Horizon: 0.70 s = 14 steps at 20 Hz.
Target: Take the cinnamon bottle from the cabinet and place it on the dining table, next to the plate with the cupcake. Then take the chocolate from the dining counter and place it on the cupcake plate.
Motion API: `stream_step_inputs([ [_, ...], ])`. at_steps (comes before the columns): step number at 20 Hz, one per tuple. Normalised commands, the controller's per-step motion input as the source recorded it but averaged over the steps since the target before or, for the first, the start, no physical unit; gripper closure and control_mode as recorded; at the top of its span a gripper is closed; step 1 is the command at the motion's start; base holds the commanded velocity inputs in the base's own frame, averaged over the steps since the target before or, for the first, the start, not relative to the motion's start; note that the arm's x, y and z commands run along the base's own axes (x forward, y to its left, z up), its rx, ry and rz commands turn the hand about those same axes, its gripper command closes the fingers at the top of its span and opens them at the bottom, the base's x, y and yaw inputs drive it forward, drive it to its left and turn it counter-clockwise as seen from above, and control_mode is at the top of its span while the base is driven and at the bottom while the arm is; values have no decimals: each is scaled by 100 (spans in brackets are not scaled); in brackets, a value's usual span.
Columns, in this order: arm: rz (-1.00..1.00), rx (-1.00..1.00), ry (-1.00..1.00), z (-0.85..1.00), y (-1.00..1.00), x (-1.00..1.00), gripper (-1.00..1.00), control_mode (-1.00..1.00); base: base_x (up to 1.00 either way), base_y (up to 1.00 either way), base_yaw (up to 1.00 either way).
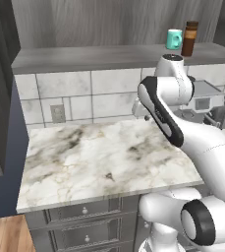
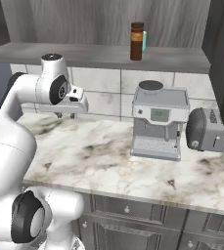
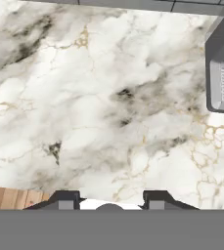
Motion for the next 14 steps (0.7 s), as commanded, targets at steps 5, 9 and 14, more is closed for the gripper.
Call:
stream_step_inputs([
  [5,0,0,-13,0,0,-15,-100,-100,0,0,0],
  [9,-7,0,-49,10,0,-33,-100,-100,0,0,0],
  [14,-14,0,-59,29,-5,-29,-100,-100,0,0,0],
])
